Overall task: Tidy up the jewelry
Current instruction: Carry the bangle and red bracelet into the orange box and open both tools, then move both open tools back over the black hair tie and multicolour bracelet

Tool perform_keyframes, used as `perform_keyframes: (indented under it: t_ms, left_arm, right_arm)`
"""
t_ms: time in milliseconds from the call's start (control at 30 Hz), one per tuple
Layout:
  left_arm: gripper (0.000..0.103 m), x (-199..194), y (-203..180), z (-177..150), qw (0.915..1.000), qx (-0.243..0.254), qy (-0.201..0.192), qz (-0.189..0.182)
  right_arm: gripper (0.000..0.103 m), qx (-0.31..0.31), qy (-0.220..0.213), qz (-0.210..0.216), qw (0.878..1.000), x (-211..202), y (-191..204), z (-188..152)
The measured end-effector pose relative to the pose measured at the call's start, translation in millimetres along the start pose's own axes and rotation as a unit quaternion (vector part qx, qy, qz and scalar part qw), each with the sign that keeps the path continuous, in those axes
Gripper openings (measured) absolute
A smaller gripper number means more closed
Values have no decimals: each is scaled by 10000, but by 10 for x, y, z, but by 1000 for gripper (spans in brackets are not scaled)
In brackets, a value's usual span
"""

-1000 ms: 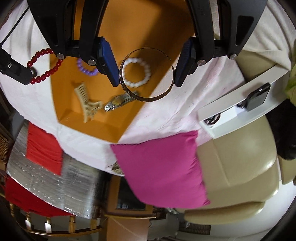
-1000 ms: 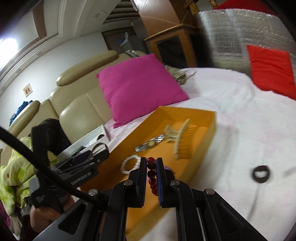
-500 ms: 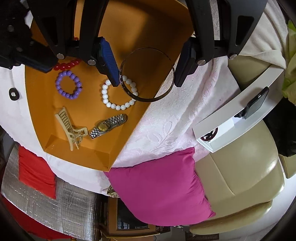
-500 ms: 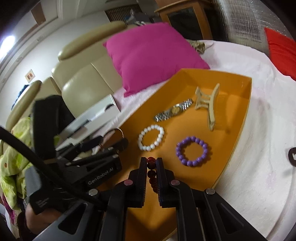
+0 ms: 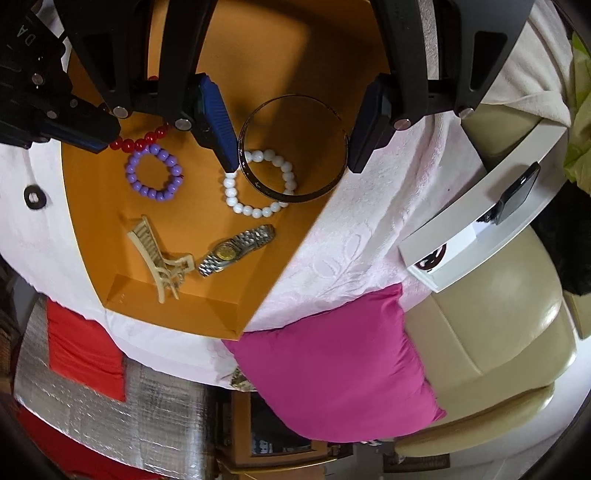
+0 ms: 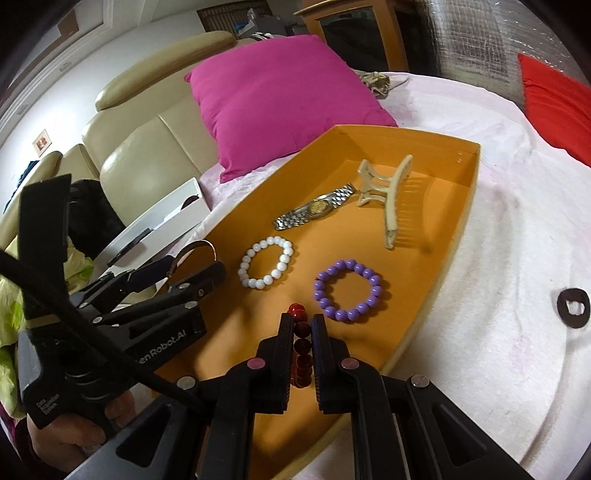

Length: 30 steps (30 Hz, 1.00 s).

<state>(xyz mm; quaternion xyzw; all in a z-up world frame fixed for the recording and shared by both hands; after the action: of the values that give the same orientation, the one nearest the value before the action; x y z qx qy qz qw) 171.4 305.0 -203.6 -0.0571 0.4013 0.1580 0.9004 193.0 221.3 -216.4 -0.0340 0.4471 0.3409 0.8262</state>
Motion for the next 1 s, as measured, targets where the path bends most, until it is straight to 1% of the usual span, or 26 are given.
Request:
perform_keyframes:
  t_ms: [133, 267, 367, 433, 533, 633, 700, 800, 900, 1000]
  left_arm:
    - [62, 31, -50, -35, 9999, 135, 72, 60]
    - [62, 82, -37, -79, 9997, 125, 198, 118]
    - [63, 107, -57, -97, 9994, 187, 246, 154]
    - [63, 115, -80, -107, 9993, 211, 277, 139]
    - [63, 124, -124, -108, 9992, 204, 316, 94]
    - [63, 94, -192, -78, 9994, 237, 251, 78]
    - [63, 65, -242, -44, 9996, 205, 192, 40]
    - [63, 40, -329, -6, 9997, 181, 147, -11]
    - [63, 13, -498, 33, 9996, 277, 91, -61]
    - [63, -32, -700, 85, 9990, 426, 8, -113]
  right_arm:
    - [11, 124, -2, -49, 9999, -3, -63, -29]
    - [14, 226, -41, -48, 9997, -23, -115, -38]
    - [23, 207, -131, -54, 9997, -81, -117, -16]
    - [32, 215, -210, -68, 9995, -128, -124, 3]
    - [33, 261, -302, -87, 9992, -217, -180, 18]
    - [33, 290, -422, -161, 9986, -359, -279, 24]
    - [33, 239, -437, -291, 9983, -445, -382, 13]
    - [33, 333, -469, -507, 9971, -610, -648, -18]
    - [33, 606, -482, -718, 9944, -794, -1006, -53]
    - [33, 984, -531, -967, 9890, -1009, -1426, -85]
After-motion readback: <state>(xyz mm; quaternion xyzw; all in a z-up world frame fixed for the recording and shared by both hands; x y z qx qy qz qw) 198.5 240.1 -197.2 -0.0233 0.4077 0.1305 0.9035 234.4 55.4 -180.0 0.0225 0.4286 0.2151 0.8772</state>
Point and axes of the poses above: each gripper's, at about its wrist camera, not at the fingertips, and x roughly the way its jaws point, y to its left, z to its top, the point moved 10 cm from there along x, roughly the way its jaws point, and after that the axes turned 3 degrees about -z, right-handed, at the moved point
